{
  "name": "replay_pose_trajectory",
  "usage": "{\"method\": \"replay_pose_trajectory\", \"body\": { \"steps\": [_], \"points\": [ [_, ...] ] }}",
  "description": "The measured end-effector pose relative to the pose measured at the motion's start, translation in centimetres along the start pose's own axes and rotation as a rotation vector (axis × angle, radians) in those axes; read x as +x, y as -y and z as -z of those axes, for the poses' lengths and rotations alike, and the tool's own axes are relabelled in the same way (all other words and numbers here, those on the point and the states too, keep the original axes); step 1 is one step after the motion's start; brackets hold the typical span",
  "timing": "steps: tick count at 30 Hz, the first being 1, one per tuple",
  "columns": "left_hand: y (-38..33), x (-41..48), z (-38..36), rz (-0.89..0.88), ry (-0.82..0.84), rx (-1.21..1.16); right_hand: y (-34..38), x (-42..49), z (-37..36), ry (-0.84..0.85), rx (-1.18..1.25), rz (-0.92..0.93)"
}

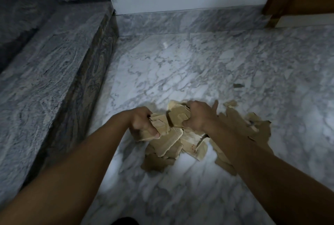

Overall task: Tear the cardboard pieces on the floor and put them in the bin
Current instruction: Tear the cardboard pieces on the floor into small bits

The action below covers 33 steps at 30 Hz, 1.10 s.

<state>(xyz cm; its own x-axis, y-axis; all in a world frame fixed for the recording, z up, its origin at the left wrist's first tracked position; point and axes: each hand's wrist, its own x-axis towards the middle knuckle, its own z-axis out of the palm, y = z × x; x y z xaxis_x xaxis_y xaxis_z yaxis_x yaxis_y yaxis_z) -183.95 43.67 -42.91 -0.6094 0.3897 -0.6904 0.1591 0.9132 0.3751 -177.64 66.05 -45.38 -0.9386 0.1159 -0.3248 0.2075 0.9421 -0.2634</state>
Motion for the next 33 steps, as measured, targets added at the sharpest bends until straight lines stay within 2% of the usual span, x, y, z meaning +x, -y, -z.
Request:
{"method": "replay_pose_trajectory", "body": {
  "steps": [4, 5, 9, 11, 15, 19, 22, 24, 33],
  "points": [
    [-0.2, 0.8, -2.8, -0.045, -0.083, 0.058, 0.4, -0.8, -0.7, -0.084, -0.038, 0.121],
    [-0.3, 0.9, -3.1, -0.056, -0.108, 0.076, 0.2, -0.8, -0.8, -0.08, 0.016, 0.135],
    [0.4, 1.3, -2.5, -0.087, -0.127, 0.02, -2.1, -0.5, 1.4, 0.04, 0.501, 0.163],
    [0.6, 1.7, -2.2, -0.129, -0.102, -0.034, -4.1, 0.3, 3.9, 0.005, 0.555, 0.1],
    [0.3, 1.7, -3.2, -0.17, -0.051, 0.007, -9.0, 1.7, 8.2, -0.048, 0.492, -0.115],
    [-0.5, 2.3, -3.8, -0.167, -0.122, 0.11, -11.7, 1.4, 10.0, 0.121, 0.65, -0.298],
    [-1.0, 2.5, -4.3, -0.152, -0.142, 0.162, -10.0, 0.5, 8.7, 0.263, 0.649, -0.276],
    [-1.1, 2.4, -4.5, -0.16, -0.142, 0.156, -9.1, 0.8, 7.1, 0.299, 0.624, -0.233],
    [-0.2, 1.8, -3.2, -0.162, -0.132, 0.184, -3.4, 1.6, 1.5, 0.265, 0.45, -0.063]
  ]
}}
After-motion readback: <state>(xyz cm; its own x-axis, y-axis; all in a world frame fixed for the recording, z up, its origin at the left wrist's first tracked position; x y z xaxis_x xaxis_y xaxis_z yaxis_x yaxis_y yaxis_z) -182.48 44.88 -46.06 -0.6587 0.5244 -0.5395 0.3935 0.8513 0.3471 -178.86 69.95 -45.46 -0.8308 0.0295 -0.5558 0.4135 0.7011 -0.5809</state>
